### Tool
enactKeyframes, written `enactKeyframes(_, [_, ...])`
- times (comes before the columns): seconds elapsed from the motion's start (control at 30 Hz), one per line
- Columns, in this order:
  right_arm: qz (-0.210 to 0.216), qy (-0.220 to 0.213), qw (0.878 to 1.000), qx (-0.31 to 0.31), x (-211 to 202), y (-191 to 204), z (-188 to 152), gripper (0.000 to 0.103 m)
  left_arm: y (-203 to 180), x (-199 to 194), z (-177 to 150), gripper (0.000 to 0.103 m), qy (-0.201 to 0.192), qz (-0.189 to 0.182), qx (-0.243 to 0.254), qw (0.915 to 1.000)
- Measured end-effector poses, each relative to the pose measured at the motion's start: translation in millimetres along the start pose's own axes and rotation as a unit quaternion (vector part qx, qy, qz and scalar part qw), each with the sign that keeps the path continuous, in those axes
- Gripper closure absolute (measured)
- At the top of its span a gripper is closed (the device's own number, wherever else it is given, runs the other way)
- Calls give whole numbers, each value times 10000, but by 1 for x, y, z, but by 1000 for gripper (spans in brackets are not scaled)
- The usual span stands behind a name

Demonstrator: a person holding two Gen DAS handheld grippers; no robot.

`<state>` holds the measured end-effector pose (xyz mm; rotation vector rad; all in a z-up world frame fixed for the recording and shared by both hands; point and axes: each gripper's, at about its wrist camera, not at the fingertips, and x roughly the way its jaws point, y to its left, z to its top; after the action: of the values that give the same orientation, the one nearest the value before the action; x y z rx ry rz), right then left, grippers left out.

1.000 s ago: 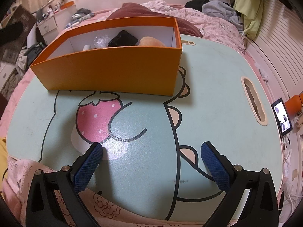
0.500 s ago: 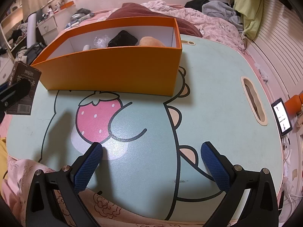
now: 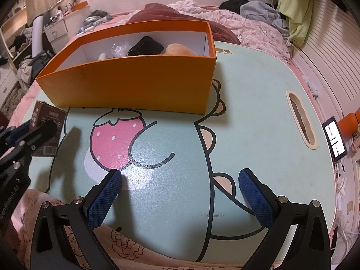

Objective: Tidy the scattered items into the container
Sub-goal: 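Lift the brown card deck out of the orange box with the left gripper and set it on the table, then grasp the black pouch in the box with the right gripper and set it on the table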

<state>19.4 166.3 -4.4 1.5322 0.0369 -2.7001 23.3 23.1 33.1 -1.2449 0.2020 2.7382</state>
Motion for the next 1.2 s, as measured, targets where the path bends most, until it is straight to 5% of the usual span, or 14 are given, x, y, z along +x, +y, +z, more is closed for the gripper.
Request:
enactKeyframes(0.3, [-2, -6, 10000, 1, 0, 0, -1, 0, 5, 0, -2, 69, -21, 65, -146, 9999])
enactKeyframes(0.33, [-2, -8, 10000, 2, 0, 0, -1, 0, 6, 0, -2, 63, -34, 74, -158, 9998])
enactKeyframes(0.4, [0, -10, 10000, 3, 0, 0, -2, 0, 9, -3, -2, 27, -133, 17, -231, 9996])
enactKeyframes(0.43, [2, -12, 10000, 4, 0, -1, -2, 0, 12, -8, -2, 23, -270, -70, -330, 9991])
enactKeyframes(0.6, [280, -113, 9994, 157, -1, -7, 5, 8, 41, -36, -6, 23, -997, -434, -1085, 9881])
enactKeyframes(0.67, [219, -256, 9993, 178, -15, -16, 10, 37, 53, -45, -9, 23, -1266, -417, -1349, 9819])
enactKeyframes(0.73, [113, -439, 9990, -37, -30, -15, 20, 48, 59, -50, -10, 23, -1418, -384, -1479, 9780])
enactKeyframes(0.87, [704, -737, 9948, -52, -63, -14, 72, 48, 59, -51, -8, 23, -1390, -481, -1512, 9775])
enactKeyframes(1.0, [1452, -169, 9892, 58, -46, 2, 140, 48, 56, -49, -10, 23, -1309, -556, -1430, 9794])
enactKeyframes(1.2, [1076, 864, 9899, 334, 42, 15, 189, 48, 57, -50, -16, 23, -1306, -601, -1441, 9791])
